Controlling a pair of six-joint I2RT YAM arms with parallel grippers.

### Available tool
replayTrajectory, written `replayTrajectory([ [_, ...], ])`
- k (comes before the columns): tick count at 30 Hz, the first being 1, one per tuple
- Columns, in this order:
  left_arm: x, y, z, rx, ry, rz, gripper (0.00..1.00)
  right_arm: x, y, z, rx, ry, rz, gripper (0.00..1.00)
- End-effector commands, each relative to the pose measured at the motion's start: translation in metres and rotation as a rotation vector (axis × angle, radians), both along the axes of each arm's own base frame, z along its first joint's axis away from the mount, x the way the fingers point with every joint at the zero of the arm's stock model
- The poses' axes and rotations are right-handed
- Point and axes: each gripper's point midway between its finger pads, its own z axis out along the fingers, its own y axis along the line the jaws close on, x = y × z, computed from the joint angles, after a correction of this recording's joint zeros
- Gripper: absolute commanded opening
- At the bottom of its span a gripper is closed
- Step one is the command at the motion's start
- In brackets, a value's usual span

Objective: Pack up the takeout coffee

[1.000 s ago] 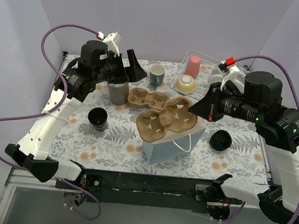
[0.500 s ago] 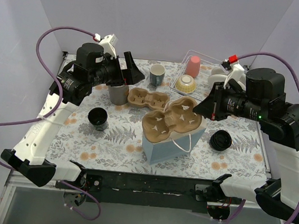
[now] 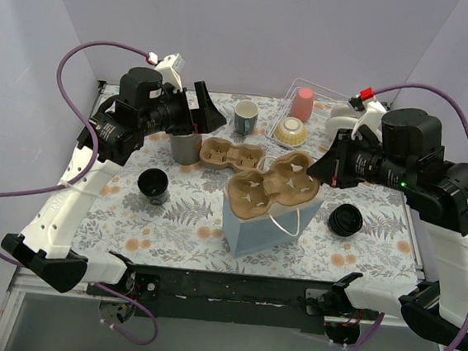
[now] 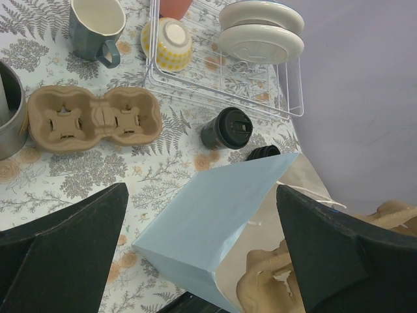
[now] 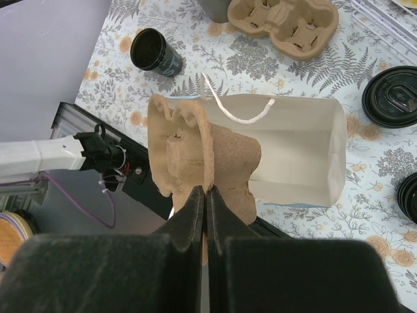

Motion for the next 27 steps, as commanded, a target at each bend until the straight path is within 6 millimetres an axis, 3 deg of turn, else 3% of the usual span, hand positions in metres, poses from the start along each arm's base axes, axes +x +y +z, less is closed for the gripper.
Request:
replayTrajectory([
  [1,-0.004,0.005,0.009,-0.003,-0.031,0.001,0.98,0.004,-0.006,0.013,0.021,-0.043,-0.046,0.01],
  [7,-0.004,0.005,0.008,0.009,-0.027,-0.004,0.98,0.003,-0.008,0.025,0.048,-0.071,-0.056,0.01],
  [13,-0.004,0.003,0.005,0.002,-0.014,-0.006,0.98,-0.002,-0.009,0.025,0.058,-0.068,-0.051,0.01],
  [27,-0.008,0.005,-0.002,0.003,0.009,-0.004,0.98,-0.010,-0.009,-0.013,0.000,0.005,-0.013,0.01],
])
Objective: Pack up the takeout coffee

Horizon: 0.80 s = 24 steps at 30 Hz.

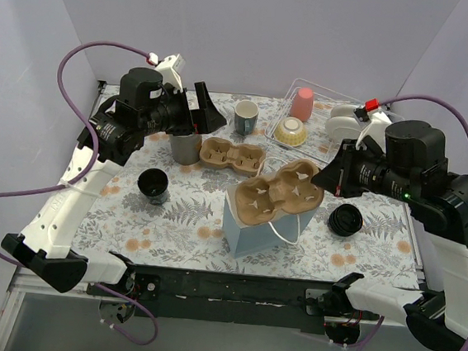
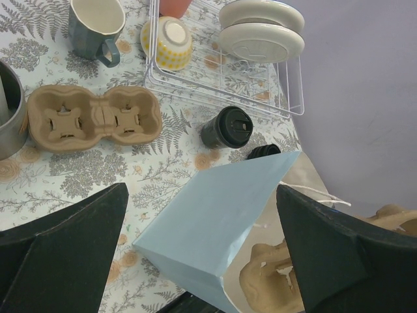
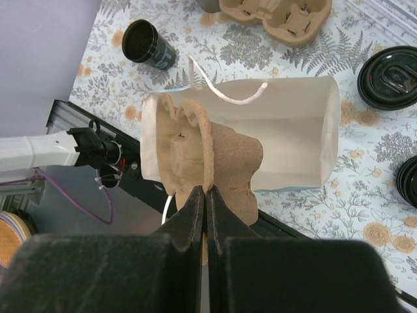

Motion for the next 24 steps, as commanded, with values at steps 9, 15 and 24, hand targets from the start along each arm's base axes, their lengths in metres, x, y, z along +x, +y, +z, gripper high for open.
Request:
replayTrajectory([
  [9,-0.009,0.006,-0.007,0.004,0.020,0.003,0.98,0.010,0.017,-0.023,0.004,0.027,0.041,0.01],
  [15,-0.010,0.006,-0.012,0.015,0.034,-0.002,0.98,0.017,0.020,-0.015,0.003,0.001,0.037,0.01],
  [24,-0.022,0.002,-0.029,-0.001,0.116,-0.034,0.97,0.026,0.011,0.003,-0.047,-0.073,0.022,0.01],
])
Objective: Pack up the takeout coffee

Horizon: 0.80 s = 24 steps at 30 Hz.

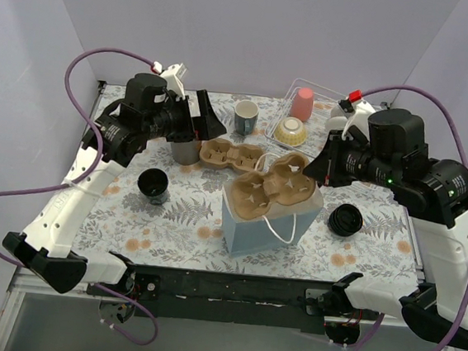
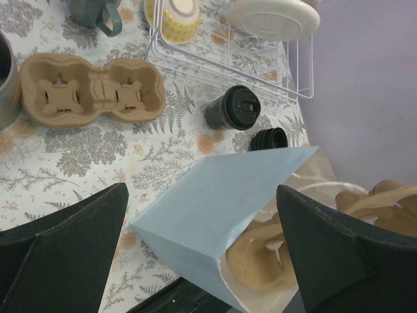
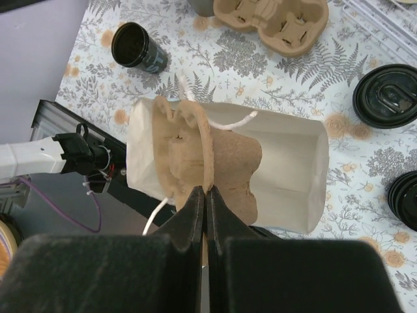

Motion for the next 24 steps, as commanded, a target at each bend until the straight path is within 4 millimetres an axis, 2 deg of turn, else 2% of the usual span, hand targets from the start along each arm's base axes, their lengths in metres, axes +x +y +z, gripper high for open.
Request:
replayTrajectory([
  [1,-0.025,-0.002,-0.007,-0.036,0.056,-0.061,0.96,0.003,-0.006,0.023,-0.003,-0.093,0.009,0.01],
  [3,-0.032,-0.006,-0.017,-0.048,0.086,-0.094,0.92,0.002,-0.008,0.021,-0.025,-0.085,0.014,0.01],
  [6,-0.048,-0.015,-0.021,-0.088,0.105,-0.184,0.86,-0.003,-0.009,0.022,-0.016,-0.085,0.022,0.01],
  [11,-0.066,-0.024,-0.033,-0.131,0.174,-0.276,0.74,-0.010,0.000,0.004,0.012,-0.011,0.046,0.01],
  [15,-0.074,-0.026,-0.035,-0.137,0.182,-0.317,0.66,-0.012,0.000,-0.001,0.035,-0.003,0.032,0.01],
  [23,-0.079,-0.029,-0.045,-0.132,0.211,-0.361,0.60,-0.010,0.004,-0.015,0.080,0.016,0.004,0.01],
  [24,-0.079,-0.029,-0.046,-0.131,0.213,-0.361,0.60,-0.009,0.006,-0.026,0.070,0.038,0.001,0.01],
])
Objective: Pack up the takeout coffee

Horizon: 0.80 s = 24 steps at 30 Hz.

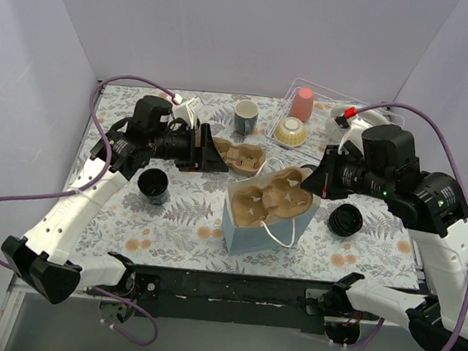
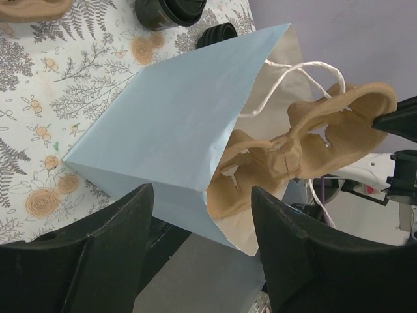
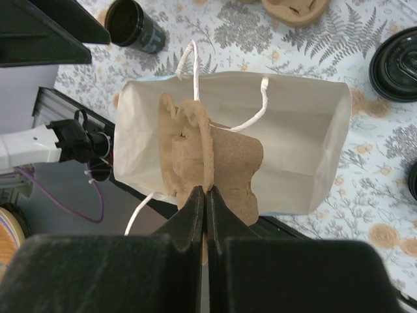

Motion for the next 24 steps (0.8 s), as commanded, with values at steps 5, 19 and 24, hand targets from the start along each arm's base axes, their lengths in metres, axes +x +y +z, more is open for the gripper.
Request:
replayTrajectory([
  [5,-0.009,0.000,0.002,-0.018,-0.014,-0.046,0.61,0.006,0.014,-0.012,0.107,-0.011,-0.020,0.01],
  [19,-0.005,-0.003,-0.001,-0.008,-0.013,-0.059,0.65,0.018,0.013,-0.024,0.069,-0.058,-0.024,0.01],
  [24,0.023,-0.001,0.012,0.038,-0.134,-0.011,0.69,0.019,0.012,-0.007,0.072,-0.086,-0.023,0.01],
])
